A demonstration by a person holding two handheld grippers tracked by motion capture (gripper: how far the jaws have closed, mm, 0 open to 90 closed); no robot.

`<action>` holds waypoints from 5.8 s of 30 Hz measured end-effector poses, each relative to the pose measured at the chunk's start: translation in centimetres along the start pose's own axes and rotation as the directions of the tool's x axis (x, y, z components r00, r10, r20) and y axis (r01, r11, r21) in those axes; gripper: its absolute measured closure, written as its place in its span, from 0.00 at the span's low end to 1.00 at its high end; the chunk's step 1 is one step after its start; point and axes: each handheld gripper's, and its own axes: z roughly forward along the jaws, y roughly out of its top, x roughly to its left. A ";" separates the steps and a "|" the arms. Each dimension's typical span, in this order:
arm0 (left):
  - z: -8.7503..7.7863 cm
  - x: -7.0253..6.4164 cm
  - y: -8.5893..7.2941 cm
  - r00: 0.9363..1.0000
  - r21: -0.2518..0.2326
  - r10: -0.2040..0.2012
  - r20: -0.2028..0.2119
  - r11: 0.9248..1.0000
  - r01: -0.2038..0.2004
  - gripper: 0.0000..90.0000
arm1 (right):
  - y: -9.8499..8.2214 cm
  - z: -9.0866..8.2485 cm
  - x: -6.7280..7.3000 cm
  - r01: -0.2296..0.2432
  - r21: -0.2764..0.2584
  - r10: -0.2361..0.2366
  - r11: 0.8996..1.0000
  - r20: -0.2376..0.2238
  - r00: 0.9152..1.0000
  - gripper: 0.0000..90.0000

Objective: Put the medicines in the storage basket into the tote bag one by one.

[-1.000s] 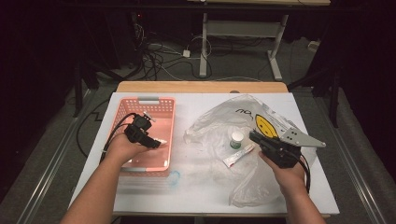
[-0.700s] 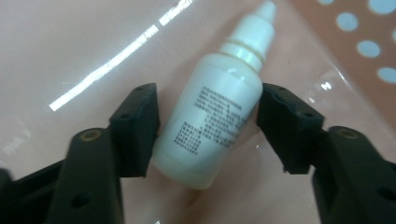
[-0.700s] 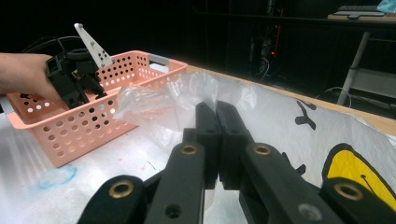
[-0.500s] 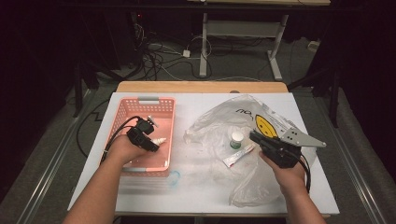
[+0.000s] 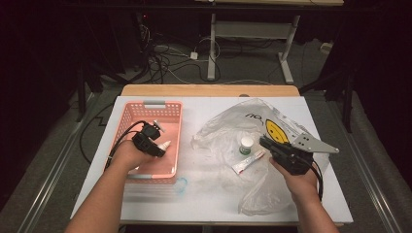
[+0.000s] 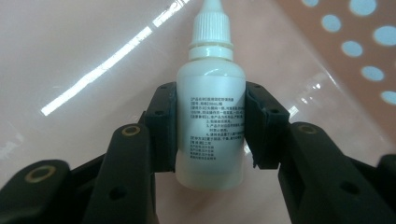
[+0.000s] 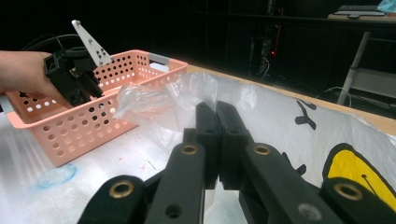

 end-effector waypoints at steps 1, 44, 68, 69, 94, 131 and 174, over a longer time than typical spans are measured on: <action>0.0 0.0 0.0 1.000 0.001 -0.002 0.000 1.000 0.002 0.64 | 0.0 0.0 0.0 0.002 -0.002 -0.002 1.000 -0.001 1.000 1.00; -5.3 -5.2 -5.5 0.992 -0.379 -0.118 0.035 0.917 0.123 0.64 | 0.1 -0.2 0.2 0.006 -0.006 -0.006 1.000 -0.004 1.000 1.00; -7.0 -9.3 -5.1 0.997 -0.504 -0.029 0.069 0.861 0.060 0.65 | 0.4 -0.4 0.3 0.013 -0.012 -0.013 1.000 -0.007 1.000 1.00; -7.1 -9.6 -5.0 0.997 -0.507 -0.021 0.071 0.860 0.055 0.65 | 0.4 -0.4 0.3 0.015 -0.014 -0.015 1.000 -0.007 1.000 1.00; -3.8 -16.1 -0.3 0.982 -0.514 0.140 0.128 0.856 -0.055 0.64 | 0.6 -0.6 0.3 0.018 -0.021 -0.019 1.000 -0.007 1.000 1.00; 5.4 -23.4 10.9 0.952 -0.526 0.254 0.174 0.841 -0.128 0.64 | 0.5 -1.2 -0.3 0.001 -0.039 -0.001 0.999 0.006 1.000 1.00; 6.4 -20.8 2.7 0.986 -0.407 0.163 0.019 0.902 -0.142 0.11 | 0.1 -0.9 -0.2 0.002 -0.009 -0.002 1.000 0.011 1.000 1.00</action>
